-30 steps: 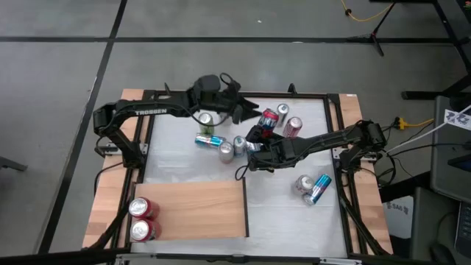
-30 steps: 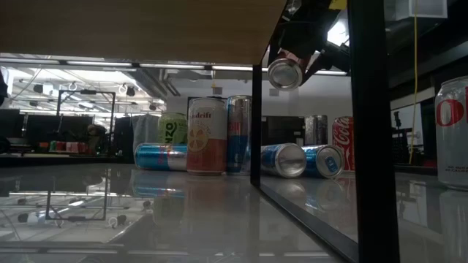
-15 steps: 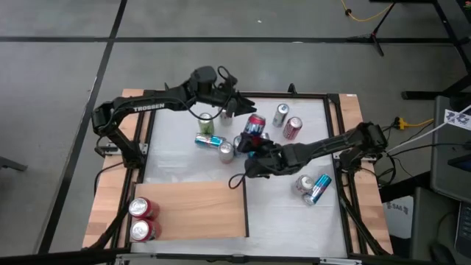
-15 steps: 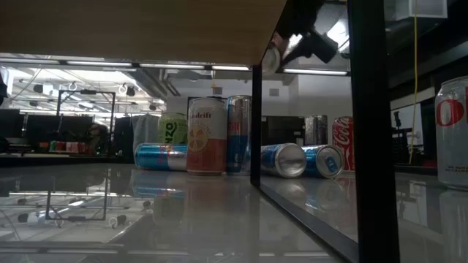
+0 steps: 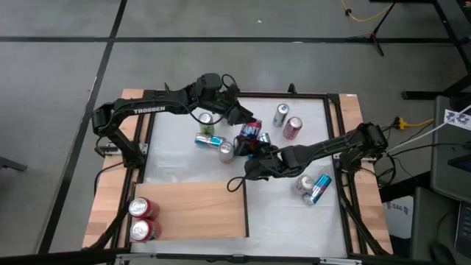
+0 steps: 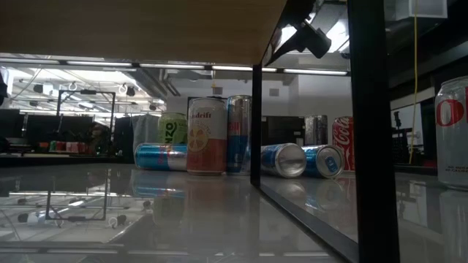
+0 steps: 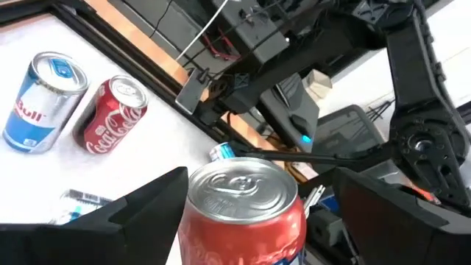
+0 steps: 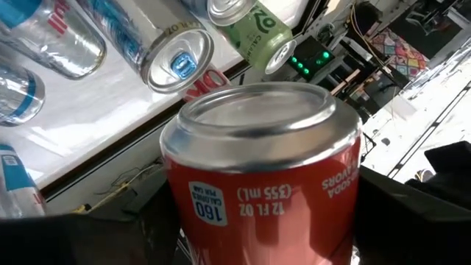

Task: Place canned beverage on shelf
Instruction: Put the orange soda can on the shelf aligned with the orange soda cans

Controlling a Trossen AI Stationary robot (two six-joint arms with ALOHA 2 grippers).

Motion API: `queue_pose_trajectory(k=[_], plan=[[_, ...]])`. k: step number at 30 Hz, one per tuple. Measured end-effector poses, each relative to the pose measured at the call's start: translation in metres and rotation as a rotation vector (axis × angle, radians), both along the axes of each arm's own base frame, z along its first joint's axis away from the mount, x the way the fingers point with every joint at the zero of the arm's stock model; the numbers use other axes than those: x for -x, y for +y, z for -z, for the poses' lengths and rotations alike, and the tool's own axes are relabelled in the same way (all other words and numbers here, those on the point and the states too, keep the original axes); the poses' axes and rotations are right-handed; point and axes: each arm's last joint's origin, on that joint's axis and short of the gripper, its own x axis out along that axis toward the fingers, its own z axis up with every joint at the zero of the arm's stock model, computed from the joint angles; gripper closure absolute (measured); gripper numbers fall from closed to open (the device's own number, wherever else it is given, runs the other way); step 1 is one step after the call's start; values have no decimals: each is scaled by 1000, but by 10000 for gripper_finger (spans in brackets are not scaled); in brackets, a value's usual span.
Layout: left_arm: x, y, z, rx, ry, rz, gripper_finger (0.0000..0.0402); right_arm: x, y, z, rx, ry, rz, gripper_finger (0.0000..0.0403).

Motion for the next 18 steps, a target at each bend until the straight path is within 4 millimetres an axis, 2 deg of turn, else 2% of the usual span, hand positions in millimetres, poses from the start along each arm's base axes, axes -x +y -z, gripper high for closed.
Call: queue_pose_trajectory(k=[18], plan=[[-1, -16, 8, 36, 85, 72, 68, 2, 11, 1, -15, 47, -89, 109]])
